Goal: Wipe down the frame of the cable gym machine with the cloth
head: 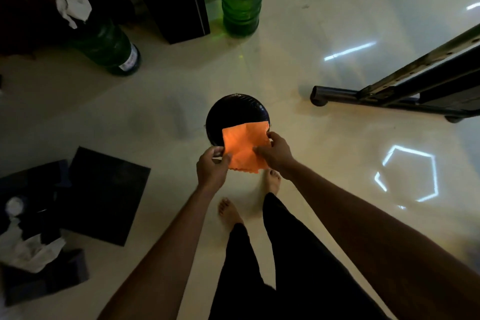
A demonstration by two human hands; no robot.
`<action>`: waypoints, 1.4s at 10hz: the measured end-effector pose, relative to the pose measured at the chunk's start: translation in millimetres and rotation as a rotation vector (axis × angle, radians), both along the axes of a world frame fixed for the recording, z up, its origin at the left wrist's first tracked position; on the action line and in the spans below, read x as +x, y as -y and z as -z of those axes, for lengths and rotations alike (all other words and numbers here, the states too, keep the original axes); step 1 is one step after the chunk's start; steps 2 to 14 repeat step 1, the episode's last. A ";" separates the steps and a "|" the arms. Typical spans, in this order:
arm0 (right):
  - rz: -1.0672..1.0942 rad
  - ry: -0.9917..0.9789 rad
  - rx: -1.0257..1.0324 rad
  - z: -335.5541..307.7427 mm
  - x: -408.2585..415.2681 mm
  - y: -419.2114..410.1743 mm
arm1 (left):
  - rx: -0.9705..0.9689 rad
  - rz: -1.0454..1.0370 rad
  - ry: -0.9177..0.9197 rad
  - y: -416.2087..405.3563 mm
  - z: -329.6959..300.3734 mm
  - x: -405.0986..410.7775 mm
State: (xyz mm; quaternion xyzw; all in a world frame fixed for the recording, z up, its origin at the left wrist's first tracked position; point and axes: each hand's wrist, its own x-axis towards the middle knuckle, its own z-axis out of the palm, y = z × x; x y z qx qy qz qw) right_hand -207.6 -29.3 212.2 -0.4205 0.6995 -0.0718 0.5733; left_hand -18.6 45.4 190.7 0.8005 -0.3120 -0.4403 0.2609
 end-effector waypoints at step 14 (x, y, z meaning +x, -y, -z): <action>-0.130 -0.097 -0.056 25.8 4.1 33.9 | 0.072 -0.025 0.027 32.4 29.9 4.8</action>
